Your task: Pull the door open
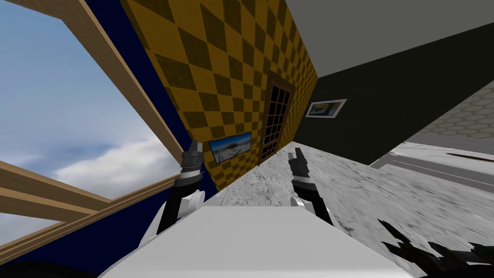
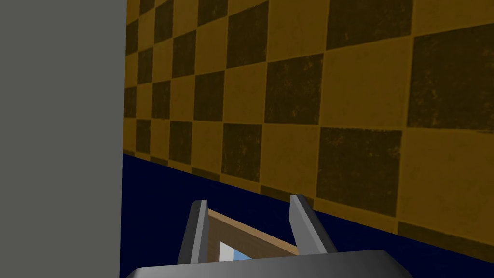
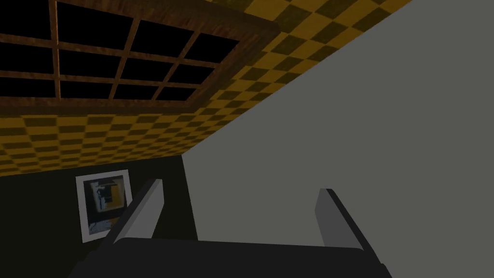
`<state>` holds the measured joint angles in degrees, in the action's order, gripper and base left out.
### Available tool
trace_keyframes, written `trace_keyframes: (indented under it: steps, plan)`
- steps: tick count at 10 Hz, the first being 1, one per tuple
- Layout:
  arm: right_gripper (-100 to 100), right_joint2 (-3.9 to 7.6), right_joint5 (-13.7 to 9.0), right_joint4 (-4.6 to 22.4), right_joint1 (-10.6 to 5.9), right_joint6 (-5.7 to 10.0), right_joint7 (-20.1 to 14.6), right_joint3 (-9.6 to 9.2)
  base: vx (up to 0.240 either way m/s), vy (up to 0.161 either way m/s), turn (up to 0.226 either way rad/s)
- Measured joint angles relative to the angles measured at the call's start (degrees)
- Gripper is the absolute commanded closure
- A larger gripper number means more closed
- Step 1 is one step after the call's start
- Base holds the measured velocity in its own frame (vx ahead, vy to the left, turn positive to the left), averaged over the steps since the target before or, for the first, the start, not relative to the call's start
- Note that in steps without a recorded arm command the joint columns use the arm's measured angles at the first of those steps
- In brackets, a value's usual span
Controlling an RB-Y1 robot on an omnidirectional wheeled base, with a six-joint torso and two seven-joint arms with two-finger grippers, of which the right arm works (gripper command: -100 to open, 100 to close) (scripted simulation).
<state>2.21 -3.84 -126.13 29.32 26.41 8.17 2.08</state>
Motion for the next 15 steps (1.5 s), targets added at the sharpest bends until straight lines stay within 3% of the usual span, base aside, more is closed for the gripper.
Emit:
trace_keyframes:
  steps: [7,10,15]
  plan:
    - [-100,1.56,3.6,7.9,-1.15,3.36,6.7,1.90,0.117,-0.081,0.112]
    - [-100,2.33,5.3,12.6,-2.39,4.99,10.0,3.29,0.121,-0.109,0.145]
    - [-100,2.80,8.6,19.3,-3.21,7.74,16.0,4.90,0.117,-0.113,0.142]
